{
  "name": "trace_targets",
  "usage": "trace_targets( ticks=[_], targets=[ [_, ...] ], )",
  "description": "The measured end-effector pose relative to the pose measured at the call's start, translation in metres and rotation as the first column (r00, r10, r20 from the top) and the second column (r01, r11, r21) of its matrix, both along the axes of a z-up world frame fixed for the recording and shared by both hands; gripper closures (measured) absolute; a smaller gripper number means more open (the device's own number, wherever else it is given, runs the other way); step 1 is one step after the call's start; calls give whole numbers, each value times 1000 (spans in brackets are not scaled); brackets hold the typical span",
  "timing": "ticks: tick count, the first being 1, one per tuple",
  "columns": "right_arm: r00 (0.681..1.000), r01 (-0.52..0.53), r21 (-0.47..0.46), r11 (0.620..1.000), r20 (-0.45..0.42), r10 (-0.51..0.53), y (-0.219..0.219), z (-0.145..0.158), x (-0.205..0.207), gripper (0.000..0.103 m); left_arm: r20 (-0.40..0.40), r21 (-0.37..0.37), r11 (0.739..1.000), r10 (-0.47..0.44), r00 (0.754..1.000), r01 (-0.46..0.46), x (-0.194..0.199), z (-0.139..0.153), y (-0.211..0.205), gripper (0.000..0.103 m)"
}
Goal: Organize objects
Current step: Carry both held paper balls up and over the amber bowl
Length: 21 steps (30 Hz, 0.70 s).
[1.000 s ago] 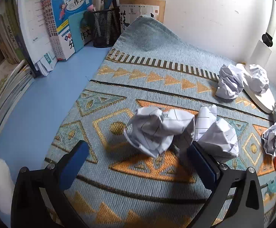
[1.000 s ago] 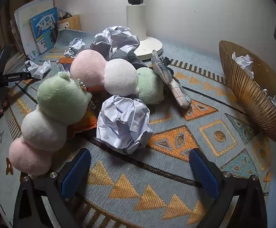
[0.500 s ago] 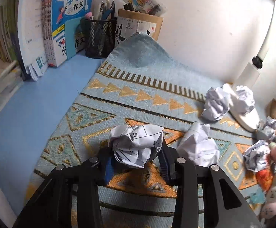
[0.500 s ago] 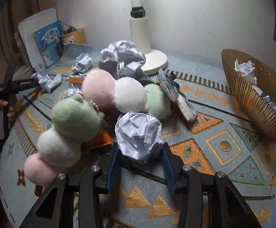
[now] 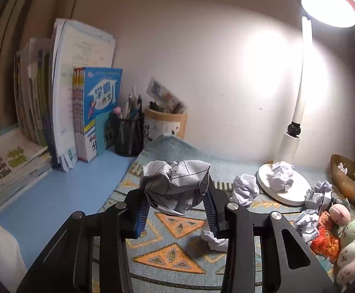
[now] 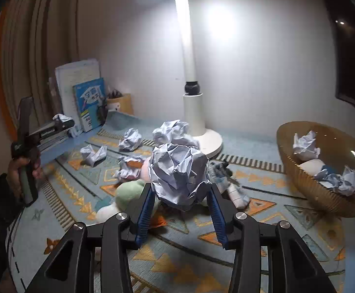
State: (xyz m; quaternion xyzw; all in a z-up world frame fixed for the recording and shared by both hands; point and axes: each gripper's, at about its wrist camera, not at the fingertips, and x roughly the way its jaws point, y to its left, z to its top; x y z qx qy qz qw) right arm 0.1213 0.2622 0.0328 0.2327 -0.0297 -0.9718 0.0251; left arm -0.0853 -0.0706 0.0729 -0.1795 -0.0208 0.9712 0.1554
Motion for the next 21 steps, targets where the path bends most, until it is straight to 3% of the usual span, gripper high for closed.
trace_targets(
  ticks=[4, 6, 12, 17, 21],
  targets=[
    [987, 137, -39, 990, -80, -140, 25, 11, 9, 60, 10, 182, 982, -59, 998, 57, 8, 24, -5, 67],
    [971, 205, -70, 976, -111, -211, 41, 17, 16, 59, -12, 218, 973, -77, 997, 78, 17, 40, 4, 67],
    [882, 407, -182, 895, -176, -436, 90, 29, 40, 58, -114, 167, 960, -209, 971, 226, 67, 101, 87, 67],
    [819, 509, -230, 829, -166, -549, 118, 30, 51, 58, -173, 108, 911, -377, 910, 398, 116, 141, 175, 66],
    [801, 529, -264, 806, -157, -577, 130, 30, 56, 57, -153, 104, 873, -460, 875, 477, 134, 155, 233, 66]
  ],
)
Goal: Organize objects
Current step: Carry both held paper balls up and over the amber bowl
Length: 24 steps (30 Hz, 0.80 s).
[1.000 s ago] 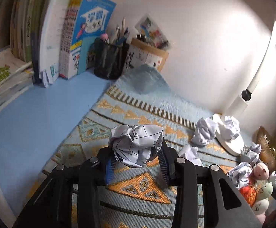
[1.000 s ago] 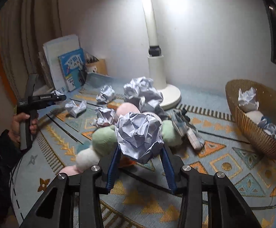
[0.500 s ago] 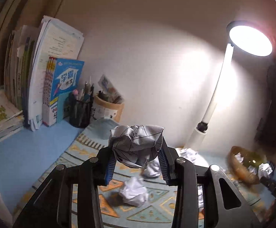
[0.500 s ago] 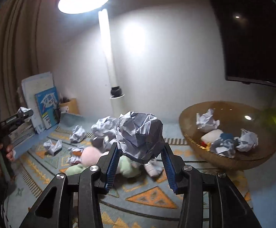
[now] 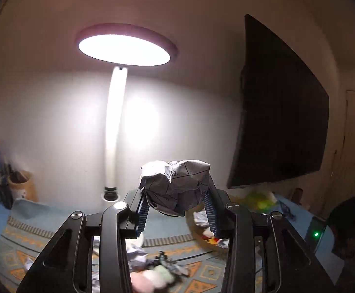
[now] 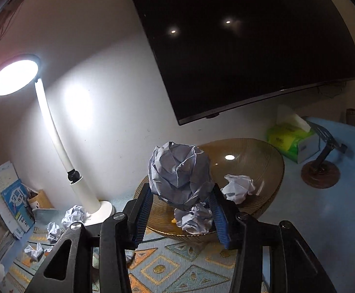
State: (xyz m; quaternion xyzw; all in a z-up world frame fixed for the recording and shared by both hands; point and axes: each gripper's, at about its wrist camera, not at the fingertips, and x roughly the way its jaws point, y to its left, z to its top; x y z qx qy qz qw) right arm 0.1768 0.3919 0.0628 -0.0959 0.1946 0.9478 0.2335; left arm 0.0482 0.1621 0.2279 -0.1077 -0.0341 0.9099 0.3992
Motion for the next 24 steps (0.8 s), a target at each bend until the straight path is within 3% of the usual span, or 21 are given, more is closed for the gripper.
trace_targets(
  ticks=[4, 9, 12, 19, 24],
  targets=[
    [1000, 23, -32, 999, -17, -24, 10, 0, 5, 57, 50, 12, 996, -92, 995, 91, 10, 1, 43, 65],
    [997, 62, -81, 995, -41, -65, 27, 0, 15, 57, -7, -63, 996, -64, 998, 64, 24, -5, 89, 65],
    [995, 77, -110, 991, -55, -83, 38, 1, 19, 57, 7, -77, 995, -68, 998, 69, 23, -12, 106, 65],
    [990, 106, -225, 969, -63, -123, 64, -6, 23, 57, 133, -98, 993, -46, 990, 60, -12, -29, 138, 65],
    [993, 98, -204, 974, -49, -110, 63, -6, 18, 55, 254, -147, 988, -11, 967, 50, -44, -52, 145, 63]
  ],
)
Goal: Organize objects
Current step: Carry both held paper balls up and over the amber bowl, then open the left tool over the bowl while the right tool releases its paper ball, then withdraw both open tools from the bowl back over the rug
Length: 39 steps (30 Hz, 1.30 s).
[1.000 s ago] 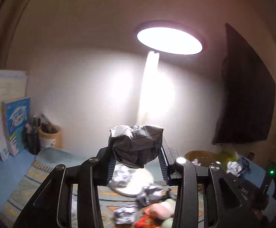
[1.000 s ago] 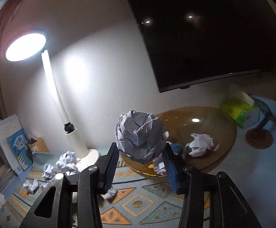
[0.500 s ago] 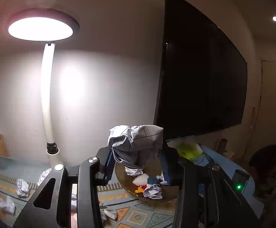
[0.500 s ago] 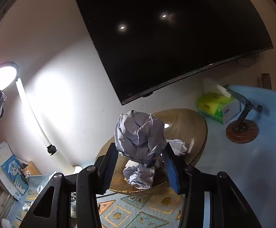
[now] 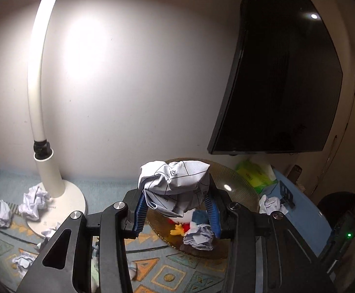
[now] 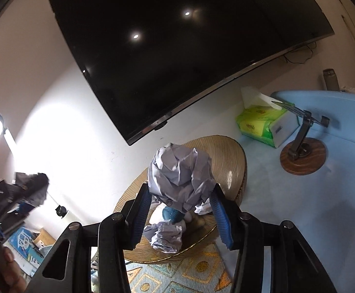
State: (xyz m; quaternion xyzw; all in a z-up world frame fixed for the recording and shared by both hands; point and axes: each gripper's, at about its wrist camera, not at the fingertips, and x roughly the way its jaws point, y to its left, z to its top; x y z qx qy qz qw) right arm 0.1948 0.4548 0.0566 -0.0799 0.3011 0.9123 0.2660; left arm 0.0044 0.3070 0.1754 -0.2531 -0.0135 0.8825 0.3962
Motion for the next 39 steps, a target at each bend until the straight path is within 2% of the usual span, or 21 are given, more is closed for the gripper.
trace_targets(
  ticks=[2, 4, 8, 11, 15, 17, 20, 22, 25, 27, 29, 31, 33, 36, 39],
  targets=[
    [1000, -2, 39, 999, 24, 1, -7, 2, -4, 54, 32, -28, 999, 38, 999, -37, -9, -10, 1, 63],
    [999, -9, 82, 997, 46, 5, -14, 3, -9, 54, 28, -70, 995, 69, 997, -67, -12, -18, 4, 63],
    [996, -28, 160, 987, 92, 14, -28, 3, -17, 54, 9, -114, 993, 39, 999, -38, -10, -28, 15, 63],
    [992, -35, 197, 980, 124, 11, -35, 2, -22, 54, 48, -106, 994, 6, 999, 0, -9, -34, 14, 63],
    [992, -36, 195, 980, 124, 12, -35, 2, -22, 52, 85, -97, 995, -31, 996, 39, -13, -44, 17, 63],
    [995, -24, 180, 983, 104, 5, -32, 1, -19, 40, 116, -80, 993, -76, 990, 86, -17, -49, 21, 63],
    [999, -4, 145, 989, 51, -3, -25, 2, -11, 35, 170, -31, 988, -145, 975, 152, -20, -55, 24, 63],
    [999, 11, 124, 992, 38, -16, -21, 2, -8, 34, 197, -13, 979, -195, 961, 201, -21, -61, 30, 58],
    [999, 24, 81, 996, 24, -26, -15, 1, -5, 25, 245, -24, 967, -241, 939, 254, -22, -78, 43, 47],
    [999, 29, 56, 998, 11, -30, -12, 0, -2, 20, 284, -39, 972, -213, 935, 233, -25, -91, 49, 13],
    [999, 33, 45, 998, -2, -32, -10, 0, 0, 15, 304, 10, 969, -238, 923, 246, -27, -95, 47, 2],
    [999, 34, 44, 998, -23, -33, -11, 1, 4, 10, 314, 13, 974, -219, 924, 226, -29, -91, 43, 1],
    [999, 37, 55, 998, -36, -35, -12, 3, 6, 6, 306, 29, 985, -173, 936, 172, -33, -80, 31, 1],
    [998, 31, 64, 997, -55, -27, -14, 6, 10, 1, 305, 121, 989, -124, 944, 90, -41, -52, -4, 1],
    [997, 1, 63, 998, -82, 4, -17, 10, 12, 0, 296, 232, 972, -33, 955, -39, -47, -17, -63, 1]
  ],
)
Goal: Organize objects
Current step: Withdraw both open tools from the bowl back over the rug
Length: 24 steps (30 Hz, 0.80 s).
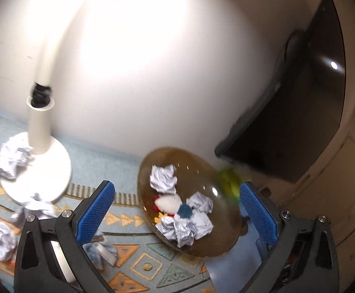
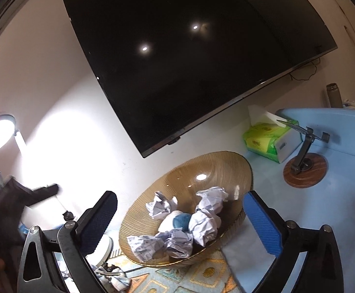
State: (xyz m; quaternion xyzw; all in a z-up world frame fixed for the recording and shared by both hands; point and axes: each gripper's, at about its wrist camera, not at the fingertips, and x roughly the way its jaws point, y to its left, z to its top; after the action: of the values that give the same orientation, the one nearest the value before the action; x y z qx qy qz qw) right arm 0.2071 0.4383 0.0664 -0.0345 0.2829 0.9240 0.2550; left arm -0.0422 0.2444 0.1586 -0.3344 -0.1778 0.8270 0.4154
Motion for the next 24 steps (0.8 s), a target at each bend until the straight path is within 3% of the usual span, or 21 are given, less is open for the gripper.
trace_targets(
  ticks=[3, 5, 6, 8, 10, 15, 18, 19, 21, 22, 24],
  targets=[
    [996, -85, -15, 996, -36, 84, -2, 2, -1, 0, -64, 26, 987, 159, 985, -157, -4, 27, -66, 0],
    [985, -162, -36, 986, -65, 159, -5, 3, -3, 0, -149, -18, 959, 277, 949, -283, -8, 34, -107, 0],
    [978, -202, -45, 978, -72, 198, -8, 4, -5, 0, -203, -62, 933, 335, 920, -354, -10, 32, -127, 0],
    [960, -275, -47, 960, -74, 271, -18, 7, -10, 0, -300, -165, 873, 399, 866, -459, -18, 20, -160, 0],
    [940, -338, -19, 941, -60, 337, -33, 10, -15, 0, -343, -273, 820, 405, 847, -503, -33, -1, -191, 0],
    [857, -515, 79, 854, 55, 512, -89, 7, -40, 0, -325, -251, 768, 507, 798, -590, -55, -54, -274, 0],
    [822, -559, 89, 824, 191, 537, -127, -14, -61, 0, -253, -283, 738, 559, 790, -612, -69, -83, -304, 0],
    [797, -582, 67, 810, 246, 552, -140, -22, -68, 0, -222, -303, 738, 560, 798, -603, -72, -93, -309, 0],
    [716, -648, 15, 761, 353, 602, -165, -38, -84, 0, -154, -371, 747, 537, 830, -552, -78, -103, -309, 1],
    [679, -673, 2, 739, 397, 617, -178, -43, -88, 0, -151, -357, 757, 532, 834, -547, -76, -103, -310, 1],
    [642, -684, -22, 730, 458, 615, -201, -51, -92, 0, -156, -335, 769, 525, 837, -545, -71, -99, -307, 0]
  ],
)
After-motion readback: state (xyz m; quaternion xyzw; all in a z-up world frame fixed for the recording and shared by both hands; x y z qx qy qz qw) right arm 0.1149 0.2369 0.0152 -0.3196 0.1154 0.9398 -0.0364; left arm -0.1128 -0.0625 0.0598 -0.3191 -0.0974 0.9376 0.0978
